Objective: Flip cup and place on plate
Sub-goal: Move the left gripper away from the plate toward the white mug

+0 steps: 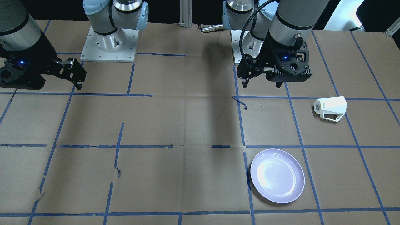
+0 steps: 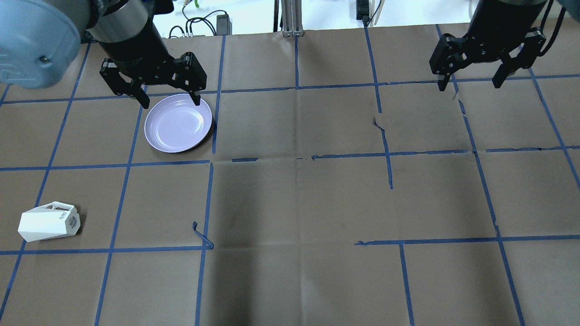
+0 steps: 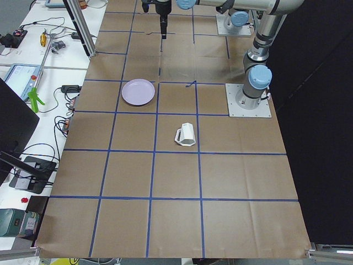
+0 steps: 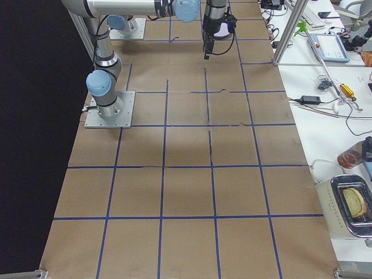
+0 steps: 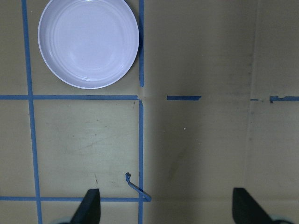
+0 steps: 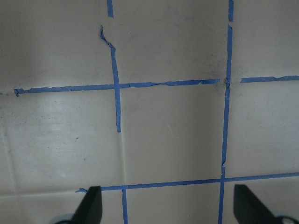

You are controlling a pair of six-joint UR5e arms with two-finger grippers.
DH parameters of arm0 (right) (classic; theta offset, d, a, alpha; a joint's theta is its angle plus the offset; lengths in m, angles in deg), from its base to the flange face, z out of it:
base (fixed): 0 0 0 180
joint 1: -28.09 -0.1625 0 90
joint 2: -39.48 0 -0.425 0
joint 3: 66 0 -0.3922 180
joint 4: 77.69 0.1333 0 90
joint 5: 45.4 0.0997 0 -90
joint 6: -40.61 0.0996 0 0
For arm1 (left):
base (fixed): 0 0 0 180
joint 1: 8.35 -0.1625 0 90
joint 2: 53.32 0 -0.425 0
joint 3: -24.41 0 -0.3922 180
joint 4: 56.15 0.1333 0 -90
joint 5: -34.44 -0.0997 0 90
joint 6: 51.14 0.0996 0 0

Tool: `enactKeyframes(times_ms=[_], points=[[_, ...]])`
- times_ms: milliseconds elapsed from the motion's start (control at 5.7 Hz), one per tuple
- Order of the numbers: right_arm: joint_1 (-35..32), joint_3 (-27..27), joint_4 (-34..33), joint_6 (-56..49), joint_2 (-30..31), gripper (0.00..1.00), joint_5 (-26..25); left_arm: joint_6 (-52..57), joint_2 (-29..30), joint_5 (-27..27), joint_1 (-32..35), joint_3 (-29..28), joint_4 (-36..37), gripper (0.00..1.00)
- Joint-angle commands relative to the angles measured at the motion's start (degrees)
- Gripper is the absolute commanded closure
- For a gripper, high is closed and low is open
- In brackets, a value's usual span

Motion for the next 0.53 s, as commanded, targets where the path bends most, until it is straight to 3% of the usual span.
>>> enactKeyframes(times_ms=[0,351], points=[[0.0,0.0,0.1,0.0,0.0,0.0,0.0,0.0,0.0,0.1,-0.2,0.0,0.0,0.02],[0.0,0.0,0.1,0.0,0.0,0.0,0.0,0.5,-0.2,0.1,-1.0,0.0,0.0,0.02]])
